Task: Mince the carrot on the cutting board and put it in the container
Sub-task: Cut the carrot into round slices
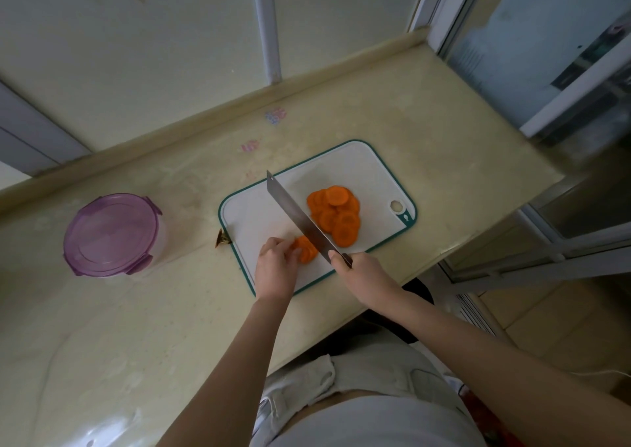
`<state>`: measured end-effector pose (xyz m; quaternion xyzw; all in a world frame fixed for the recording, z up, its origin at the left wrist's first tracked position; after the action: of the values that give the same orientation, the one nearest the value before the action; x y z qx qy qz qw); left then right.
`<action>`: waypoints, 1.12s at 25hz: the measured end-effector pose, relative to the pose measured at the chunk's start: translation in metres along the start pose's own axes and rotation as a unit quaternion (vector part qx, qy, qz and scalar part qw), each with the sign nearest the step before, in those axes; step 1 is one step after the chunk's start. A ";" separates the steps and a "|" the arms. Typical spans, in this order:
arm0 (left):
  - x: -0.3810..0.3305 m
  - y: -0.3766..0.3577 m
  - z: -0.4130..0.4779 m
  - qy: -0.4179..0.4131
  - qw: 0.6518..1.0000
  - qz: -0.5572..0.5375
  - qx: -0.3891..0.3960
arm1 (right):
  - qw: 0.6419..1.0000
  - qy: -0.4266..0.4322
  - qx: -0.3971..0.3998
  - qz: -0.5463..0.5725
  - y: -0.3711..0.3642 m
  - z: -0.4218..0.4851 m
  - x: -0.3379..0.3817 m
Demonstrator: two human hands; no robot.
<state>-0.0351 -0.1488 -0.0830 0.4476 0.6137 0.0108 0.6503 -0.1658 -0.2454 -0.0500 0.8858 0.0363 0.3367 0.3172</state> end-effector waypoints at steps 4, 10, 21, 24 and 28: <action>0.000 -0.001 0.002 0.039 0.999 -0.020 -0.011 | 1.000 -0.001 0.003 -0.020 -0.001 -0.002 0.005; 0.006 0.000 0.003 0.078 0.996 -0.036 -0.025 | 0.999 -0.022 0.028 -0.031 -0.009 -0.004 0.003; 0.009 -0.001 0.011 0.099 0.995 -0.029 0.015 | 0.993 -0.041 0.027 -0.111 -0.020 0.009 0.002; 0.008 0.000 0.010 0.098 0.994 -0.038 0.015 | 0.993 -0.041 0.024 -0.109 -0.025 0.011 -0.003; 0.006 -0.001 0.008 0.103 0.994 -0.040 0.015 | 0.997 -0.033 0.034 -0.068 -0.019 0.015 -0.008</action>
<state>-0.0277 -0.1504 -0.0890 0.4291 0.6948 0.0212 0.5768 -0.1596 -0.2402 -0.0740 0.9023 0.0968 0.2833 0.3104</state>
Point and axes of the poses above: each hand's wrist, its own z-axis towards the middle knuckle, its own y-axis out of the back of the hand, x = y × z, the point moved 7 cm from there along z, towards the middle knuckle, and after that the axes turned 9 degrees about -z, right-handed, at the moved point
